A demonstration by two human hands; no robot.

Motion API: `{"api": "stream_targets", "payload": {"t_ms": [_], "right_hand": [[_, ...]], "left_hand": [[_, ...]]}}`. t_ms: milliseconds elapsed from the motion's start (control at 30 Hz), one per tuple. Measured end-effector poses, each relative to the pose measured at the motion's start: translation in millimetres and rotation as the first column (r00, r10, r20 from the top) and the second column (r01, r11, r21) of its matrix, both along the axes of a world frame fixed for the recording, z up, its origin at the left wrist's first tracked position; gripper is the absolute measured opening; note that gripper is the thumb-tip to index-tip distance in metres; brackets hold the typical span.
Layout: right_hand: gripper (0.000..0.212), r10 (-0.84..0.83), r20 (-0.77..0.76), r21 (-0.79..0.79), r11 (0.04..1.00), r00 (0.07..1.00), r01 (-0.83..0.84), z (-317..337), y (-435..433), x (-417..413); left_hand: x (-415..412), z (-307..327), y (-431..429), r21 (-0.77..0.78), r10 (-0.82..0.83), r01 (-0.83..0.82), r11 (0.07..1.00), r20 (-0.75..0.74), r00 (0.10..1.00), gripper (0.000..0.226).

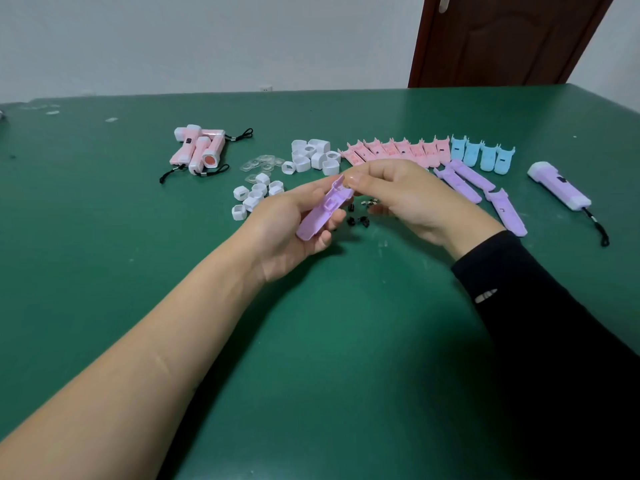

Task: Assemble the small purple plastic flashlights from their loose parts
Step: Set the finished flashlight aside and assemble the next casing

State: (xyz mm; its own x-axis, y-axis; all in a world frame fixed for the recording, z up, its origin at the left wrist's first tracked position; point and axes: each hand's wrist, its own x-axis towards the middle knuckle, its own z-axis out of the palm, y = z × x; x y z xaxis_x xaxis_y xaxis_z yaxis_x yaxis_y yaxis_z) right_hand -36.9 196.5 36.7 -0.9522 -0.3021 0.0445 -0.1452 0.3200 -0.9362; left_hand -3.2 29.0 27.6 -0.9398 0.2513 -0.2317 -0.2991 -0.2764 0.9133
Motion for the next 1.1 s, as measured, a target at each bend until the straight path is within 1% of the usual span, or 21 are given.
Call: {"api": "stream_targets", "payload": {"t_ms": [167,300,433,667,800,967,1100], "right_hand": [[0.012,0.027,-0.012,0.036,0.999,1.0,-0.026,1.4,6.1,-2.9],[0.02,0.067,-0.022,0.101,0.993,0.997,-0.065,1.8,9.1,-3.3],[0.023,0.097,-0.013,0.136,0.986,0.995,-0.094,3.4,11.3,-2.6],[0.02,0.134,0.013,0.116,0.984,0.991,-0.135,4.5,11.5,-0.3],[0.024,0.124,0.024,0.098,0.987,0.992,-0.126,5.4,11.5,0.1],[0.026,0.136,0.027,0.119,0.983,0.99,-0.139,5.0,12.1,-0.2],[0.025,0.121,0.022,0.115,0.986,0.992,-0.123,4.3,11.6,-0.6]], "left_hand": [[-0.2,-0.2,-2.4,-0.029,-0.044,0.043,0.999,-0.008,0.999,0.036],[0.9,-0.5,-1.3,-0.06,-0.068,0.067,0.996,-0.013,0.998,0.036],[2.2,0.0,-1.3,-0.086,-0.086,0.084,0.993,-0.027,0.996,0.035],[3.1,0.0,0.3,-0.088,-0.085,0.083,0.993,-0.01,0.996,0.035],[2.8,0.4,-0.1,-0.097,-0.087,0.085,0.992,-0.01,0.996,0.036],[3.5,0.1,0.9,-0.1,-0.082,0.081,0.992,-0.008,0.997,0.035],[3.5,-0.1,1.3,-0.096,-0.076,0.075,0.993,-0.003,0.997,0.036]]}}
